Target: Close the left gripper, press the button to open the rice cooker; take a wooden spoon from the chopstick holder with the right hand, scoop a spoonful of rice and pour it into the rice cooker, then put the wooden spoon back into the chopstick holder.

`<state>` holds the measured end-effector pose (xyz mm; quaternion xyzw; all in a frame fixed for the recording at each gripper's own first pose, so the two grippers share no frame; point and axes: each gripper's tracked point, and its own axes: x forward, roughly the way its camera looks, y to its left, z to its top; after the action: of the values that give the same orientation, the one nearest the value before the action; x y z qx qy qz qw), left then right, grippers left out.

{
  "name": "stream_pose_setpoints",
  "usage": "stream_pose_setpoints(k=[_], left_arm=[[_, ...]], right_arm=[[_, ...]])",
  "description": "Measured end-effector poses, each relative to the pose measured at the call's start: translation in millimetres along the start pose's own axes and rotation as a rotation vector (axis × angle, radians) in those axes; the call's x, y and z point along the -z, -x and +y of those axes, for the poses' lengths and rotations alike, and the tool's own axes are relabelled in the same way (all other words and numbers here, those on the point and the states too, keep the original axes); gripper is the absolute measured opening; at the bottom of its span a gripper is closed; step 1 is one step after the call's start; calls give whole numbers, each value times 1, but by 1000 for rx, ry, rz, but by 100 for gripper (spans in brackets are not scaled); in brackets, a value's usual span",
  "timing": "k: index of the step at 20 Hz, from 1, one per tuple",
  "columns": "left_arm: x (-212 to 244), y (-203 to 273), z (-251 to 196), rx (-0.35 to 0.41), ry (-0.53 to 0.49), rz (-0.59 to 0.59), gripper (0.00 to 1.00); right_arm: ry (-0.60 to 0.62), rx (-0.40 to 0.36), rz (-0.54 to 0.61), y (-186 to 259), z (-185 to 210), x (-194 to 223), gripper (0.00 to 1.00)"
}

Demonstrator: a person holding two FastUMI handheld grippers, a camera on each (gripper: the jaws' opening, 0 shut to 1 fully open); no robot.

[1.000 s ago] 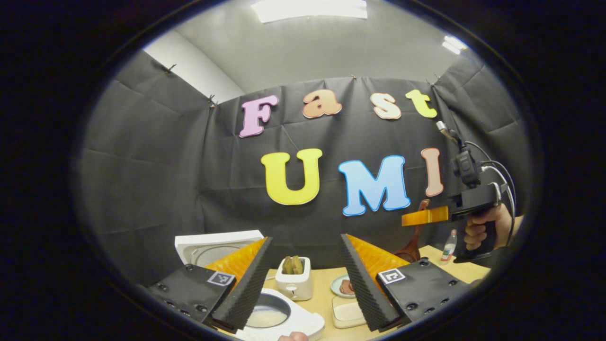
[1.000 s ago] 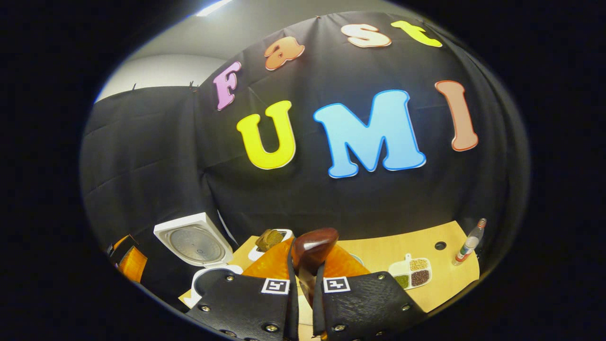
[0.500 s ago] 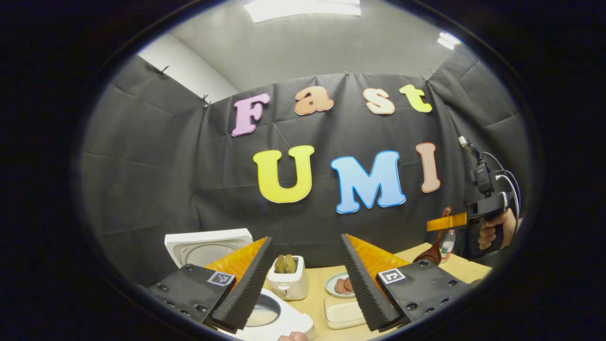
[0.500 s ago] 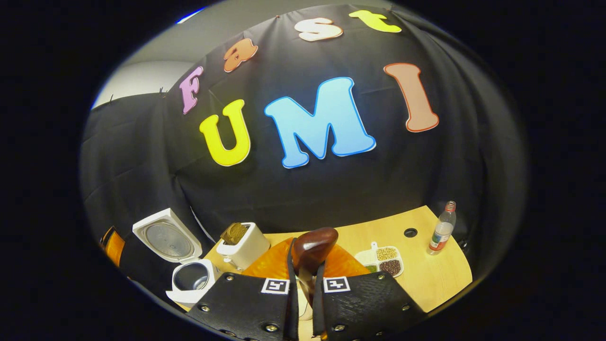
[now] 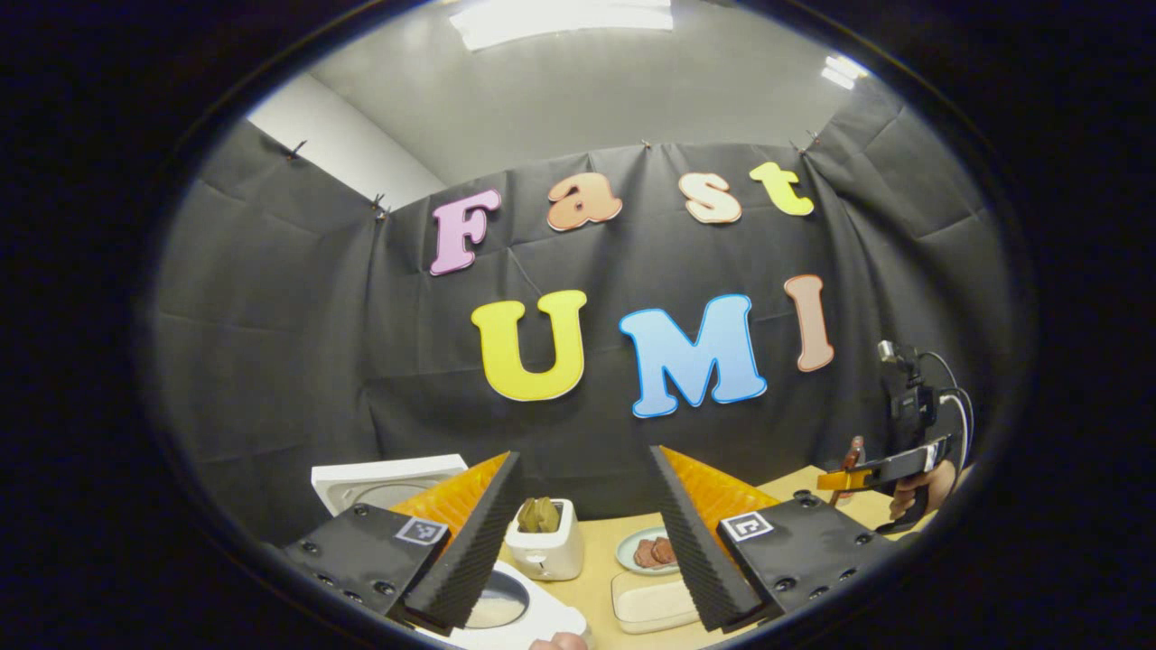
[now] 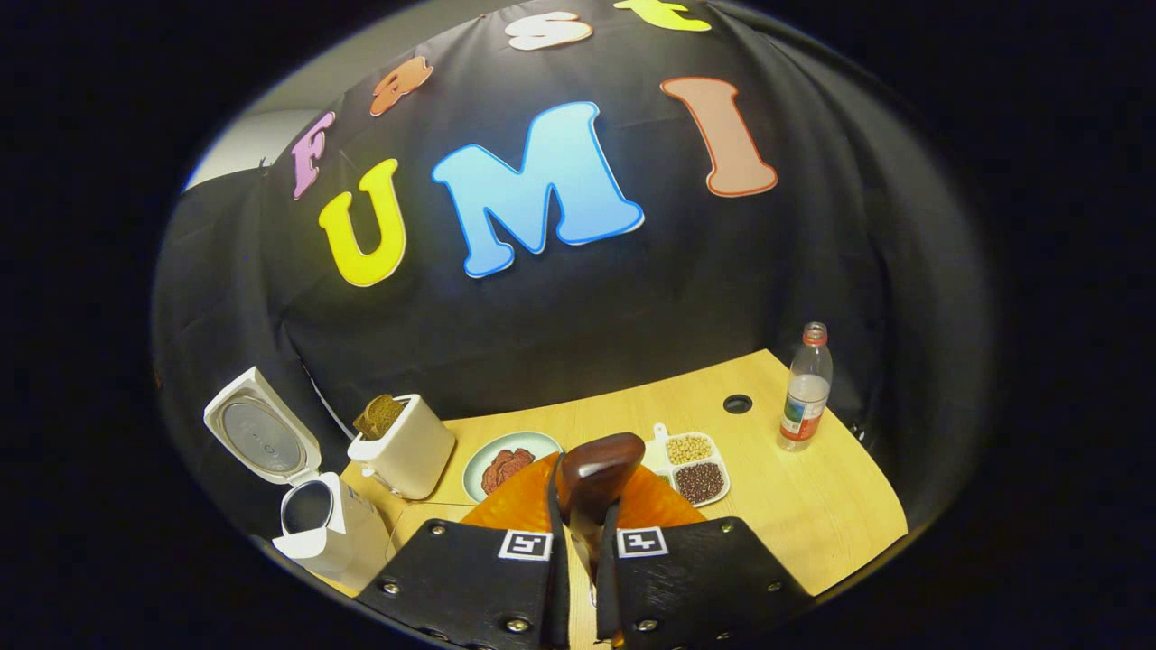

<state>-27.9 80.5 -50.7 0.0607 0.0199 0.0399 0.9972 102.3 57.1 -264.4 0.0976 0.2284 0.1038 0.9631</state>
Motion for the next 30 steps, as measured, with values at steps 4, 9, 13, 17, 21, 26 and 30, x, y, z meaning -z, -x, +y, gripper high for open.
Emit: stream_pose_setpoints(k=[4, 9, 13, 17, 21, 26, 30], left_arm=[[0, -5, -1, -7, 1, 14, 94], [-3, -3, 5, -58, -53, 31, 89], [2, 3, 12, -99, -57, 47, 89], [13, 6, 24, -147, -77, 71, 94], [4, 4, 19, -127, -81, 45, 94], [1, -4, 18, -109, -65, 22, 94], [5, -16, 21, -86, -21, 21, 95]], right_arm=[[36, 60, 35, -18, -19, 23, 12], [17, 82, 83, -42, -24, 57, 12], [-18, 90, 96, -54, -24, 79, 12], [-43, 109, 90, -52, -32, 86, 12], [-42, 119, 103, -42, -44, 91, 24], [-25, 201, 41, -11, -77, 59, 72], [35, 160, -106, 21, -63, -7, 72]])
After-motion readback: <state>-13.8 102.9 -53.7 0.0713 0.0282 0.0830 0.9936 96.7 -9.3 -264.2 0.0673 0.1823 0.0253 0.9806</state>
